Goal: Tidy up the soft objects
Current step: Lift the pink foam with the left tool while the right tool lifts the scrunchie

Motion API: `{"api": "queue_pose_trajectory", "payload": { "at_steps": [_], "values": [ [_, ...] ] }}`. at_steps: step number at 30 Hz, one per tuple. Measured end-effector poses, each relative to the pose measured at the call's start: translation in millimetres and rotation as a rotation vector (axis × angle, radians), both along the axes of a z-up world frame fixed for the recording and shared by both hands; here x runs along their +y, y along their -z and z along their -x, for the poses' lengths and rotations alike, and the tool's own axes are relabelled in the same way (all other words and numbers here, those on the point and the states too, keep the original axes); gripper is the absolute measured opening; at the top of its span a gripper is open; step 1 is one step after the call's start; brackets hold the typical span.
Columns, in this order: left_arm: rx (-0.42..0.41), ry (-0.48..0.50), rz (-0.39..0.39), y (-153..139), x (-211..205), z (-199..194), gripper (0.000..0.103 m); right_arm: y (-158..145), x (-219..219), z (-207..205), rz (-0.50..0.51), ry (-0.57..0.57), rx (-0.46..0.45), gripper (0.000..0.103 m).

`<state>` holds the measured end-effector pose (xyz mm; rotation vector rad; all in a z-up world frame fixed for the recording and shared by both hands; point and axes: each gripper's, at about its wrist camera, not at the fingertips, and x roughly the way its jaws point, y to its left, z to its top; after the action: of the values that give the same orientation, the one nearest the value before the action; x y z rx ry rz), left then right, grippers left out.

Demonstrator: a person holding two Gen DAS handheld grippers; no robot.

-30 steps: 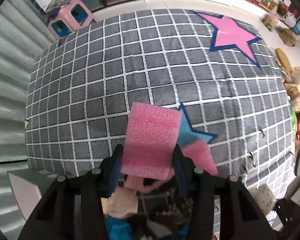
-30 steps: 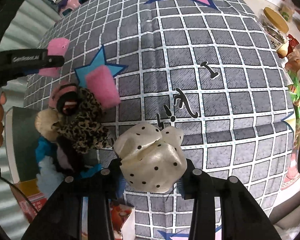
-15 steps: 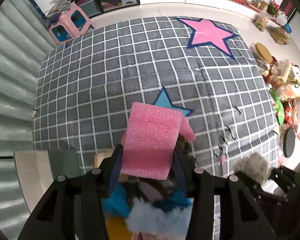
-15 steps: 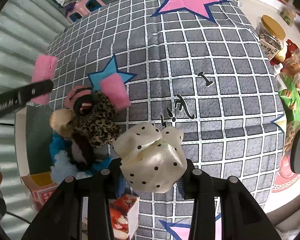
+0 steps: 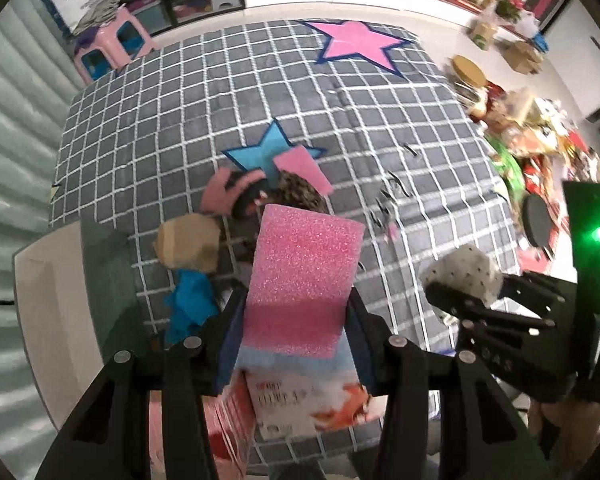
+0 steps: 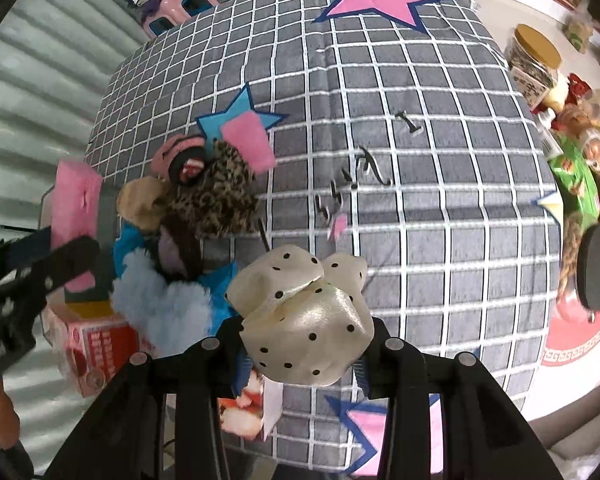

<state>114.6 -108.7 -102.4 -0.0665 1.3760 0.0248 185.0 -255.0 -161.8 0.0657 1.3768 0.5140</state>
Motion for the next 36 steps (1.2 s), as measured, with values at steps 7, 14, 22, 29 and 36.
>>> {"api": "queue_pose_trajectory", "payload": {
  "at_steps": [7, 14, 22, 29, 36],
  "values": [
    [-0.008, 0.110, 0.052, -6.7, -11.9, 46.3, 0.051, -2.5, -7.1, 45.6, 0.013, 0.073, 0.017, 0.042],
    [-0.009, 0.230, 0.076, -12.0, -16.6, 102.3, 0.052, -8.3, -6.6, 94.3, 0.034, 0.103, 0.044, 0.042],
    [-0.021, 0.236, 0.094, -19.0, 7.6, 148.4, 0.052, -9.0, 13.1, 150.4, 0.050, 0.076, 0.061, 0.042],
    [-0.049, 0.204, 0.073, -25.0, 37.8, 180.5, 0.052, -10.0, 45.1, 185.3, 0.047, 0.009, 0.066, 0.042],
    [-0.075, 0.077, 0.065, -30.0, 82.9, 208.6, 0.052, -16.2, 92.4, 207.7, 0.044, -0.121, 0.048, 0.042]
  ]
}}
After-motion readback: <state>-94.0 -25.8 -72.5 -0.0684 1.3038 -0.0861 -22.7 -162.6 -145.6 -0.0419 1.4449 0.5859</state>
